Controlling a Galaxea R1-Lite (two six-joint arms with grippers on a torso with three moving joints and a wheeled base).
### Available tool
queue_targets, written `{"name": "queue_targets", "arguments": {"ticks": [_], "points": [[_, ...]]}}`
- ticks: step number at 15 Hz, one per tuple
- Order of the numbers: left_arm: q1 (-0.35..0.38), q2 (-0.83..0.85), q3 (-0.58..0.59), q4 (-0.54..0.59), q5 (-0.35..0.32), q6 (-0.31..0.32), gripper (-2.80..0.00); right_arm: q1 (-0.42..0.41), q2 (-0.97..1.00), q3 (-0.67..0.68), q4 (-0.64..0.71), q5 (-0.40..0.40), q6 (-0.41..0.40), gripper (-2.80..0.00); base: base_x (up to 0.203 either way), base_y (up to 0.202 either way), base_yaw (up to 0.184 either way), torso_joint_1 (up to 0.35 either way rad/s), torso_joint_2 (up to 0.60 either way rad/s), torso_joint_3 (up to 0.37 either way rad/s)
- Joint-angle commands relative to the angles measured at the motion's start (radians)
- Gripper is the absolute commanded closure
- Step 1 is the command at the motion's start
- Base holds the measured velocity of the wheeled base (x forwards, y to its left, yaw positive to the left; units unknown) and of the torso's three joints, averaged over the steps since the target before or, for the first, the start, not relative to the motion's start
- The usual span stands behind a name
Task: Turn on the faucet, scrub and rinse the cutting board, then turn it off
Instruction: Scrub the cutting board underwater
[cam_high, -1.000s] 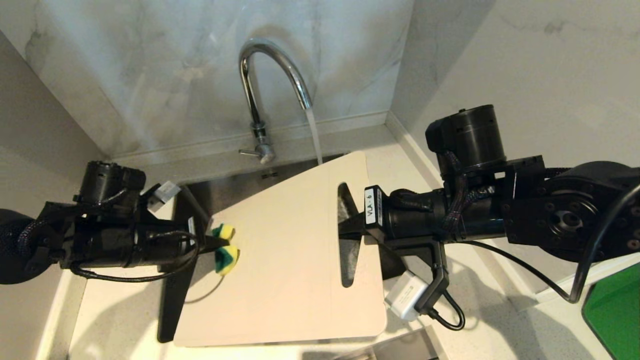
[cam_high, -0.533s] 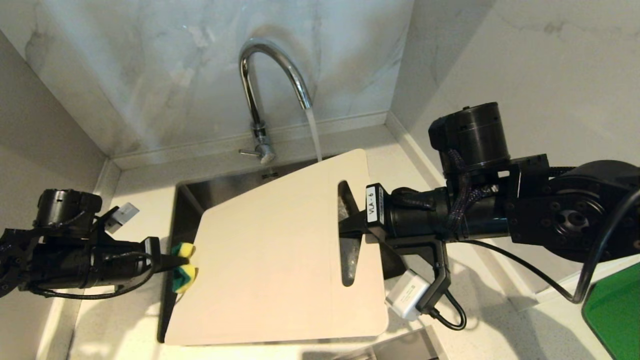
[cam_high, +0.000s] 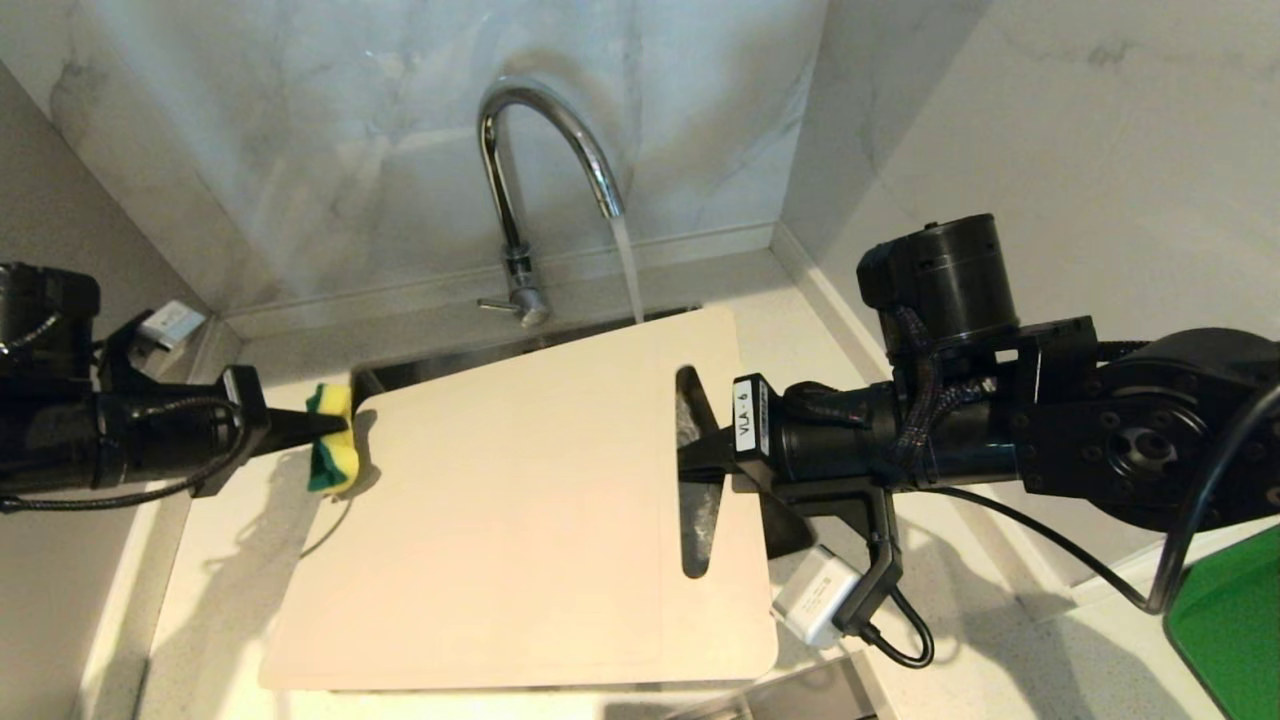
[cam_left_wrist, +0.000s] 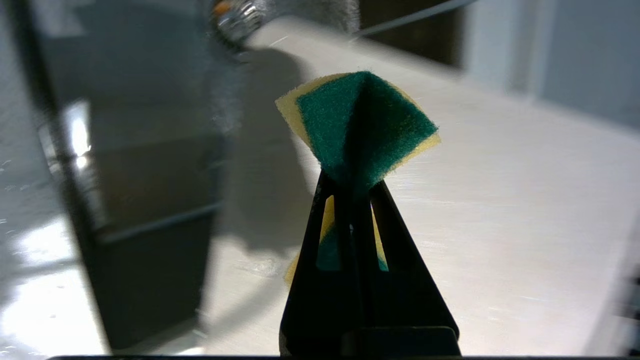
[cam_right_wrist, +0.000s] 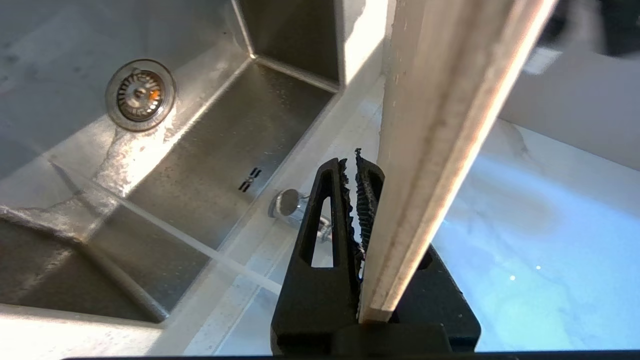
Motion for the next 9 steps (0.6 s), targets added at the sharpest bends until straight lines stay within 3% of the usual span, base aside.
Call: {"name": "queue_targets", "arguments": {"ticks": [1,3,9], "points": [[-0.001,-0.089,-0.106,0.058,-0.01,-0.022,0.0,0.0,0.002,0.004,0.003,-0.001,-0.013,0.0,0.0,0.0,0.0,0.0,0.0,0.0],[0.0,-0.115,-0.159,0.078,-0.01,-0.027,0.0,0.0,-0.001,0.01,0.004,-0.004,-0.013,0.0,0.0,0.0,0.0,0.0,0.0,0.0],[-0.05,-0.13,-0.175,0.078,-0.018,-0.033,0.0,-0.001,-0.018,0.053,0.004,-0.066,0.016,0.0,0.0,0.0,0.0,0.0,0.0,0.0]]}}
